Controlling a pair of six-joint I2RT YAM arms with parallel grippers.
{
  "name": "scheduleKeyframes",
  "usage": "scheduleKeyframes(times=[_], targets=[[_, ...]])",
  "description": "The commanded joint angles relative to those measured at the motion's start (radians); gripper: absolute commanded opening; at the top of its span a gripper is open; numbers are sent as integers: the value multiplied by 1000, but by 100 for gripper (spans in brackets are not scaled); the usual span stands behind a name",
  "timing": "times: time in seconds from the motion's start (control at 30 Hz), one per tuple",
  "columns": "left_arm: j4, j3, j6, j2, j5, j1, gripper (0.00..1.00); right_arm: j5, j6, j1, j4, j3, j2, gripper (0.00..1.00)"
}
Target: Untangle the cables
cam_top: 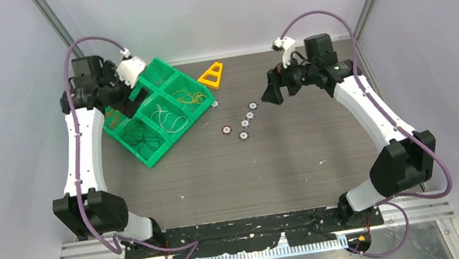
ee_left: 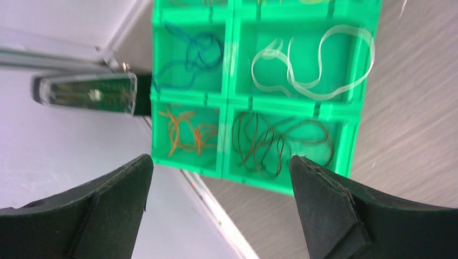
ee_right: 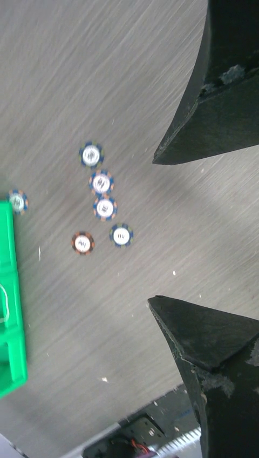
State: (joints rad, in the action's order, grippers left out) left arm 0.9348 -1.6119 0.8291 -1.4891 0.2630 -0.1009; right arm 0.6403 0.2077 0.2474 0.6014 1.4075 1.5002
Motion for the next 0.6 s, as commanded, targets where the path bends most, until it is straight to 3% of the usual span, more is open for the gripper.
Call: scheduleKeyframes(times=[0.0,0.17,0.2,0.33,0.57], targets=[[14,-136,-261,27,-52,141,100,-86,9,-95,-55,-27,-106,96],[-58,-96,-612,39,-136,295,100,-165,-49,-196,-95,-150,-177,95],[-61,-74,-654,35,-142,322,100,-238,-81,-210,-108,-175,-205,95],[-86,48,-756,28,-152,388,100,-366,-104,-232,-144,-346,-301,95],[-119,166,-819,80,-137,392,100,-455,-84,-233,-110,-466,-450,95]])
